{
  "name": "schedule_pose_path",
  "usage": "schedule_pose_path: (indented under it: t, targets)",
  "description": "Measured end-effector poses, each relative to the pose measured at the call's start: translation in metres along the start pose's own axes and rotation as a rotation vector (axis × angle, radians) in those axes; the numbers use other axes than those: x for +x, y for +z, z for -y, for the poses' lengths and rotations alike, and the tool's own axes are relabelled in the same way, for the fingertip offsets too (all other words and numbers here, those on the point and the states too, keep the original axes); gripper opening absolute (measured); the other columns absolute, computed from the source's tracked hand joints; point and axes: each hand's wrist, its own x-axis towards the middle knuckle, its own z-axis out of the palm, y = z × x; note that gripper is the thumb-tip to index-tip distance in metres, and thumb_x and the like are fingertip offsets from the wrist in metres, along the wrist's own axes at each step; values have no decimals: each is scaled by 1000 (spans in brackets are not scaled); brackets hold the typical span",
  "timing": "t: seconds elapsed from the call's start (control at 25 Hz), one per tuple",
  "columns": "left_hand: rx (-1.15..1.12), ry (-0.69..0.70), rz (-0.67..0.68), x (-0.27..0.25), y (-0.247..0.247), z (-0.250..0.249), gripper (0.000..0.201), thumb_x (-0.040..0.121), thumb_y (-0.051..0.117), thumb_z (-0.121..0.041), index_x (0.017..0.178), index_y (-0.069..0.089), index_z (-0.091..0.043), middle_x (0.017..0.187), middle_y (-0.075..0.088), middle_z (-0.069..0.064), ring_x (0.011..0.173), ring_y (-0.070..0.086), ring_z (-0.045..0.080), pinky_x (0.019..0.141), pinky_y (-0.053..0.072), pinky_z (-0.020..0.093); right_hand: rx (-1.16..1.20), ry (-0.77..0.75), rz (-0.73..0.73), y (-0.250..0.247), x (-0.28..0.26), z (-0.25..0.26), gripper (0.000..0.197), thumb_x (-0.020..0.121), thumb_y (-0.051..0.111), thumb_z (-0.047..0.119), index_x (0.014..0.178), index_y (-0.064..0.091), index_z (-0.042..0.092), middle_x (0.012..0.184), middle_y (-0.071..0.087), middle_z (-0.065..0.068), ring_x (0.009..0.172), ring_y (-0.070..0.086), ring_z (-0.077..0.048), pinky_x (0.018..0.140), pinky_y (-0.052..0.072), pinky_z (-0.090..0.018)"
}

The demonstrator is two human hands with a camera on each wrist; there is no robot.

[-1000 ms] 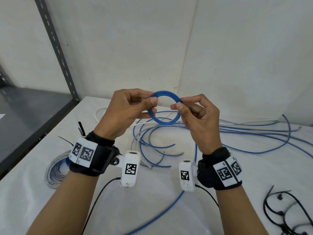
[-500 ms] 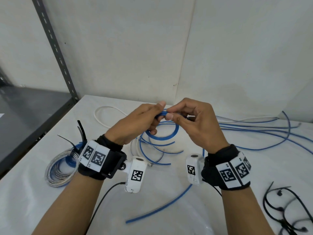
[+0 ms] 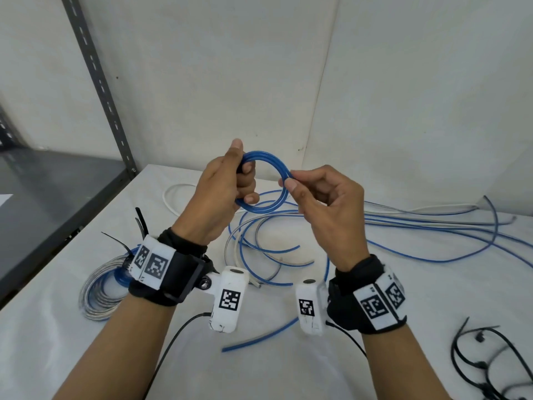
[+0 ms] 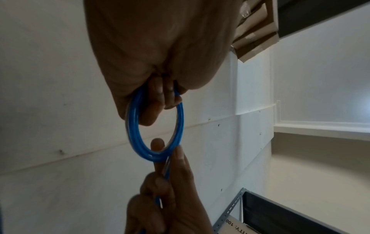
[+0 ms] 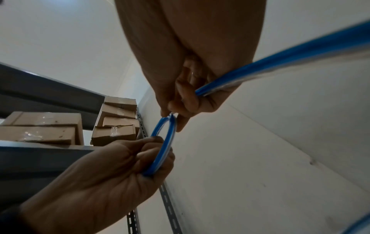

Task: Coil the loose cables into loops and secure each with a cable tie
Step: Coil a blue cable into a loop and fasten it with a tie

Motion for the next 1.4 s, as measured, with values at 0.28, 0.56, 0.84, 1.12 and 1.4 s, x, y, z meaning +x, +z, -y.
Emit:
schedule_pose_path:
  t: [0.28, 0.56, 0.84, 1.12, 1.4]
  targets:
    - [113, -144, 126, 4, -1, 4, 46, 109, 30, -24, 72, 54, -9, 52, 36, 0, 47, 35, 17, 72, 54, 36, 15, -13, 47, -13, 5, -6, 11, 90, 75, 9, 98, 74, 16, 92, 79, -8, 88, 75, -24, 74, 58, -33]
    - [279, -120, 201, -1, 7, 10, 48, 111, 34, -35, 68, 41, -16, 54, 26, -11, 45, 27, 9, 60, 43, 27, -191, -62, 155, -40, 12, 0, 9, 91, 75, 15, 97, 78, 22, 91, 79, -1, 89, 73, -29, 81, 57, -45]
    - [-239, -117, 40, 4, 1, 1, 46, 110, 32, -33, 67, 37, -18, 52, 19, -8, 44, 16, 9, 53, 37, 25, -26, 12, 82, -20, 7, -5, 9, 87, 78, 10, 88, 69, 9, 89, 75, -16, 68, 64, -7, 64, 46, -18]
    - [-334, -133, 83, 4, 7, 9, 43, 108, 30, -27, 68, 42, -16, 51, 24, -5, 45, 23, 12, 61, 49, 29, 119, 24, -36, -6, 2, -1, 10, 91, 72, 5, 93, 63, 1, 89, 78, -17, 78, 74, -15, 66, 51, -17]
    - [387, -192, 312, -5, 8, 13, 49, 110, 36, -39, 69, 49, -14, 56, 33, -6, 49, 33, 13, 71, 54, 31, -234, 14, 247, -37, 6, 3, 5, 88, 78, 12, 88, 73, 12, 83, 77, -6, 81, 71, -37, 73, 55, -50]
